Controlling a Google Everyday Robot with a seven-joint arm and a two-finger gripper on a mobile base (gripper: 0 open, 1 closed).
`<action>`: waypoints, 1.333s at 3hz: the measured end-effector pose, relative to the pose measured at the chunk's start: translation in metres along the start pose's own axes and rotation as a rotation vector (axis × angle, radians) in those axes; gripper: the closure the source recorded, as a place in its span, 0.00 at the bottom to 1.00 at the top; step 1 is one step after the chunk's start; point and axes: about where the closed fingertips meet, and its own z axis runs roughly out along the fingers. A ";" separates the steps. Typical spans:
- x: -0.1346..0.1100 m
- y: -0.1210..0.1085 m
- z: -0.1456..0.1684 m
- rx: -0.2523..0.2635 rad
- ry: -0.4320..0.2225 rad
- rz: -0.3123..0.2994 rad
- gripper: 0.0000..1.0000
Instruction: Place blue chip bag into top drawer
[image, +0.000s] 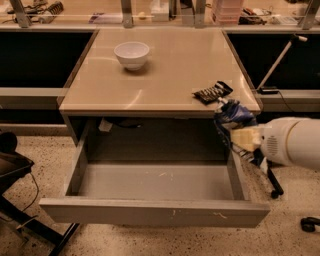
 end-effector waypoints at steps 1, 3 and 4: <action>0.040 0.024 0.066 -0.097 -0.009 0.094 1.00; 0.056 0.057 0.167 -0.192 0.037 0.119 1.00; 0.073 0.062 0.184 -0.192 0.101 0.079 1.00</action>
Offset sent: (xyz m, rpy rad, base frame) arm 0.0884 0.1171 -0.1729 0.2624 0.1092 0.0869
